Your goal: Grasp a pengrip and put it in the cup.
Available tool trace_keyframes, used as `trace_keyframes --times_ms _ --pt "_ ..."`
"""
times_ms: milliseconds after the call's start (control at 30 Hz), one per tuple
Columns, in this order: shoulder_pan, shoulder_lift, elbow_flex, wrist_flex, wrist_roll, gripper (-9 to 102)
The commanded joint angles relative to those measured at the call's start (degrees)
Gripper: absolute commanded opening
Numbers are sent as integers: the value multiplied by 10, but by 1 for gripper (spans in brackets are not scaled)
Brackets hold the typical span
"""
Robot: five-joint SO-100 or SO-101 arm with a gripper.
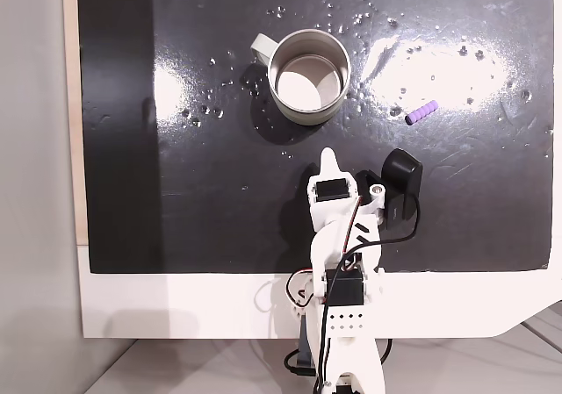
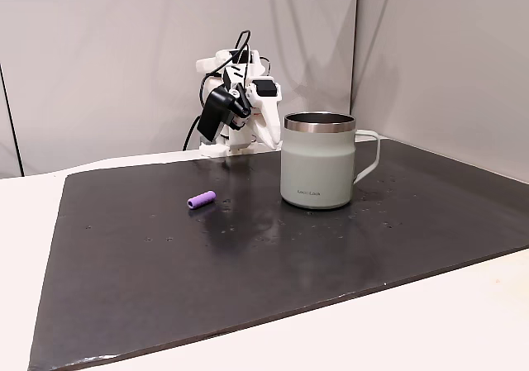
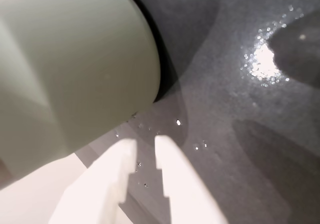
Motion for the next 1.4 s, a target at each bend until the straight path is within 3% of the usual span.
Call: trace_keyframes --times_ms 0,367,500,967,1367 --pt "-3 4 -4 -14 -6 0" --pt "-3 4 -5 -13 -7 0" --pt "-2 4 -37 25 -26 0" --pt "18 -1 -319 225 -149 0" --pt "112 -182 -617 358 -269 0"
